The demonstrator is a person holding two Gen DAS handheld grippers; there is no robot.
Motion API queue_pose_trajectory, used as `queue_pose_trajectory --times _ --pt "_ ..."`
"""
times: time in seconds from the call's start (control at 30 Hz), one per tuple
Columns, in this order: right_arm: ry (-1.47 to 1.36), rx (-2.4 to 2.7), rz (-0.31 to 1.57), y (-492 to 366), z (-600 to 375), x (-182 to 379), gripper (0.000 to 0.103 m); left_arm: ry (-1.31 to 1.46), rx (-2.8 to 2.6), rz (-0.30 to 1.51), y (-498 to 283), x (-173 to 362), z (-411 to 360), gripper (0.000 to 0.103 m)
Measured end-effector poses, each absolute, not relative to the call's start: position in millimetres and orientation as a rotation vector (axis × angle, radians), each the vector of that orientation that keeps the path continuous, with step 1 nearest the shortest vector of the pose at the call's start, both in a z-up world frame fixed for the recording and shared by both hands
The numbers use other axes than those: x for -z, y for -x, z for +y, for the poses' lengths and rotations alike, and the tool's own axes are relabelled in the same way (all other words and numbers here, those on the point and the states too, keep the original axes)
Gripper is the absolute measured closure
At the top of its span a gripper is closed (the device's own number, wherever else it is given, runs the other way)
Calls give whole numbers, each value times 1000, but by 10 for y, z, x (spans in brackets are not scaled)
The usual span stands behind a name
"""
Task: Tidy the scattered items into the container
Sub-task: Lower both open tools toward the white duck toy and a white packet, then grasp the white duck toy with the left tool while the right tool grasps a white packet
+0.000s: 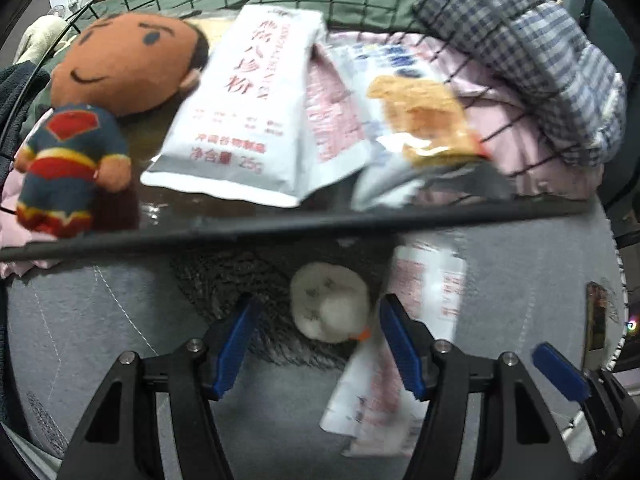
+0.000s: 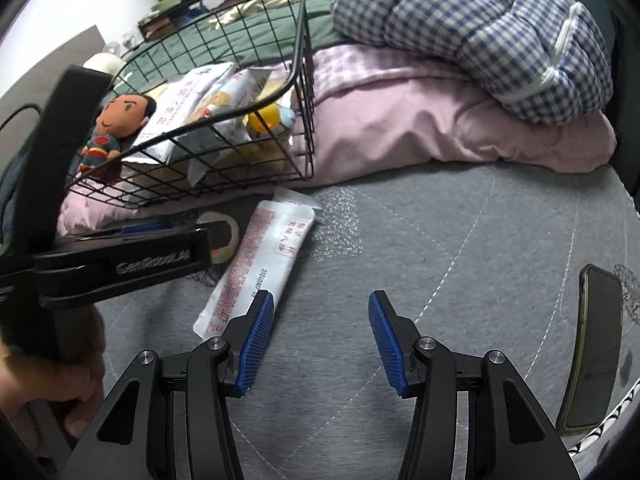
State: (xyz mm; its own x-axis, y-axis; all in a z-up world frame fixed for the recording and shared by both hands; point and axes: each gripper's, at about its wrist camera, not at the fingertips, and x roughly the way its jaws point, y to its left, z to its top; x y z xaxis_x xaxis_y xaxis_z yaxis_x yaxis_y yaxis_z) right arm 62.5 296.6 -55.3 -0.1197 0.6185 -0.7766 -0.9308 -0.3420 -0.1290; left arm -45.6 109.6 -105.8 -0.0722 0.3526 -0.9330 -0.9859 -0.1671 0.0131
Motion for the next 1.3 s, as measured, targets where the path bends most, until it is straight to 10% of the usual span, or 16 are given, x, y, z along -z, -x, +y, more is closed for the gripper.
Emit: queue_pose_trajectory --times 0.9,1.0,1.3 --pt "963 -1723 457 -15 3298 976 58 1026 -1484 854 971 1005 867 34" --pt "960 -1723 480 -105 3263 948 67 1026 -1453 856 922 1035 836 70" --pt "1014 -1751 522 -272 3028 952 74 1040 -1449 859 979 1000 641 73"
